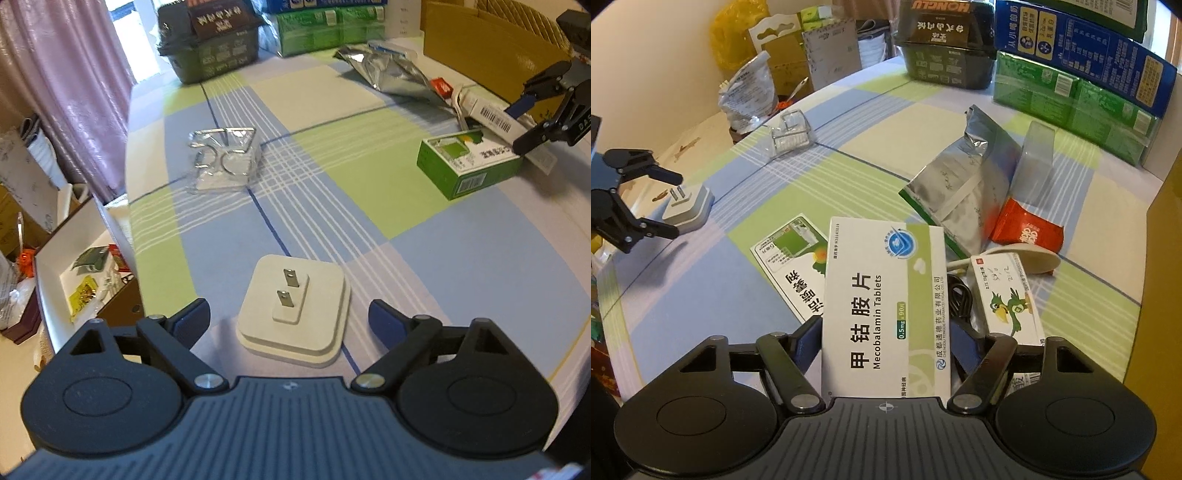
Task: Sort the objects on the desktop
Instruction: 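Grasp the white plug adapter with the left tool while the right tool grasps the white medicine box, then carry the plug adapter and medicine box over the cardboard box with both tools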
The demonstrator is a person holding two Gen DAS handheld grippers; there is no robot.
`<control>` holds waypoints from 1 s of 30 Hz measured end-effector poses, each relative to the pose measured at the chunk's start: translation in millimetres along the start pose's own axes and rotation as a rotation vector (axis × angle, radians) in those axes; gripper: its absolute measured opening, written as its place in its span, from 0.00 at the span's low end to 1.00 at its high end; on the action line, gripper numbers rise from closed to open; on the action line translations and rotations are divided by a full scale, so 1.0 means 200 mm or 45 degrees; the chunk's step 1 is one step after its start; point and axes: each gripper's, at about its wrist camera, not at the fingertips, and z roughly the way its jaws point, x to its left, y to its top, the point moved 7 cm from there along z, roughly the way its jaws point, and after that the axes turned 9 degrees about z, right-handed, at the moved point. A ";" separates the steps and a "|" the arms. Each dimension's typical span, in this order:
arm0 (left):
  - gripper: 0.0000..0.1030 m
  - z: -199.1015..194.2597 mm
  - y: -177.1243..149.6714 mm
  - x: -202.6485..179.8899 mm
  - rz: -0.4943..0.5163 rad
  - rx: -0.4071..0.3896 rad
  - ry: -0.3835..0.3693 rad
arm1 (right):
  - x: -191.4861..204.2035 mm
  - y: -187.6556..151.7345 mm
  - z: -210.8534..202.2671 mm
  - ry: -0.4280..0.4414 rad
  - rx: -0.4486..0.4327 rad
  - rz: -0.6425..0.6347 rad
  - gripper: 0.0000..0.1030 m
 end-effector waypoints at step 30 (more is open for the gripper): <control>0.59 0.07 0.18 -0.36 -0.120 0.004 -0.126 | -0.02 -0.06 -0.06 -0.018 0.004 0.180 0.66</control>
